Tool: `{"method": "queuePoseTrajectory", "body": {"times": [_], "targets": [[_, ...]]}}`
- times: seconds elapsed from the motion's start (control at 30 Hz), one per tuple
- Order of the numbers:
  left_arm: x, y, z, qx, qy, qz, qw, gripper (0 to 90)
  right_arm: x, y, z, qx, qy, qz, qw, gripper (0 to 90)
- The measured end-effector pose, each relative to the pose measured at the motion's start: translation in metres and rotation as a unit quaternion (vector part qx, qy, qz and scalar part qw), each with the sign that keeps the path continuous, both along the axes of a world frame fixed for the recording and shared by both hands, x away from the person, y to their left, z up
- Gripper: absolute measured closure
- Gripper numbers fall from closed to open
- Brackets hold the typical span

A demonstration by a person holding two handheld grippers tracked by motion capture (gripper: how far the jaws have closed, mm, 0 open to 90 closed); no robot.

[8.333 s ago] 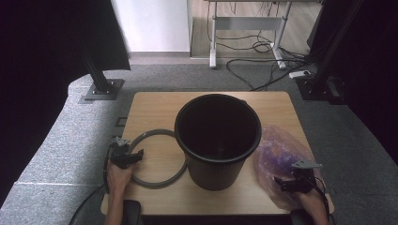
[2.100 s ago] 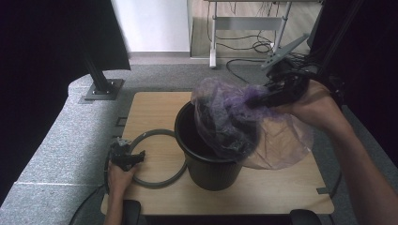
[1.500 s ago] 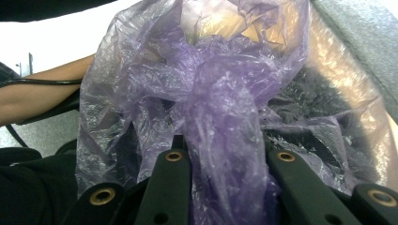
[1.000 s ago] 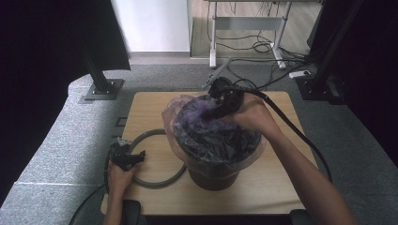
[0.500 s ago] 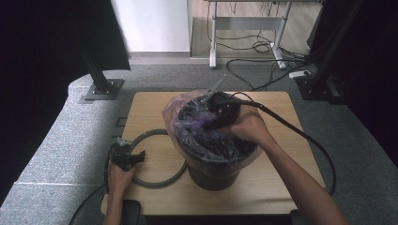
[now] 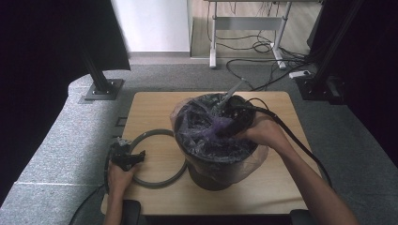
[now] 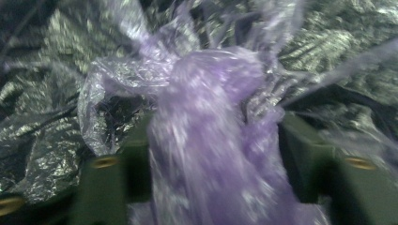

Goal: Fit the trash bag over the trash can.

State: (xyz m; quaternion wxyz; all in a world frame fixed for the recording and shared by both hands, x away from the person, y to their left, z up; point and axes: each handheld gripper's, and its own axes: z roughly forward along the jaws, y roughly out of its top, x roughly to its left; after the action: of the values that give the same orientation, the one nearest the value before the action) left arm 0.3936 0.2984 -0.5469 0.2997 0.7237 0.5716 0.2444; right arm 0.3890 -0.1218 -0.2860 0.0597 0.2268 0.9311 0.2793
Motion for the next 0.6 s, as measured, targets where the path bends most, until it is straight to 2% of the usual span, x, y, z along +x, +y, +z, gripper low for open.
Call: {"method": "queuePoseTrajectory", "body": {"times": [0.07,0.13,0.2,0.27,0.3,0.33,0.37,0.43,0.47,0.6], "targets": [[0.0,0.0,0.0,0.0,0.0,0.0,1.0,11.4,0.0,-0.005,0.006,0.022,0.005,-0.004,0.9997,26.1],[0.0,0.0,0.0,0.0,0.0,0.0,1.0,11.4,-0.001,-0.008,0.014,0.05,0.006,-0.003,0.9987,24.1],[0.0,0.0,0.0,0.0,0.0,0.0,1.0,11.5,-0.002,-0.009,0.02,0.066,0.003,-0.002,0.9978,22.2],[0.0,0.0,0.0,0.0,0.0,0.0,1.0,11.5,-0.003,-0.006,0.027,0.064,-0.019,-0.009,0.9977,23.6],[0.0,0.0,0.0,0.0,0.0,0.0,1.0,11.5,-0.004,-0.005,0.028,0.063,-0.027,-0.014,0.9975,31.2],[0.0,0.0,0.0,0.0,0.0,0.0,1.0,11.5,-0.002,-0.002,0.027,0.05,-0.024,-0.014,0.9983,49.2],[0.0,0.0,0.0,0.0,0.0,0.0,1.0,11.4,-0.001,-0.001,0.025,0.038,-0.028,-0.017,0.9988,51.8],[0.0,0.0,0.0,0.0,0.0,0.0,1.0,11.5,0.004,0.001,0.015,-0.007,-0.04,-0.034,0.9986,54.2],[0.0,0.0,0.0,0.0,0.0,0.0,1.0,11.5,0.007,0.002,0.009,-0.023,-0.039,-0.04,0.9982,55.4],[0.0,0.0,0.0,0.0,0.0,0.0,1.0,11.5,0.013,-0.006,-0.009,-0.046,-0.014,-0.044,0.9979,57.4]]}}
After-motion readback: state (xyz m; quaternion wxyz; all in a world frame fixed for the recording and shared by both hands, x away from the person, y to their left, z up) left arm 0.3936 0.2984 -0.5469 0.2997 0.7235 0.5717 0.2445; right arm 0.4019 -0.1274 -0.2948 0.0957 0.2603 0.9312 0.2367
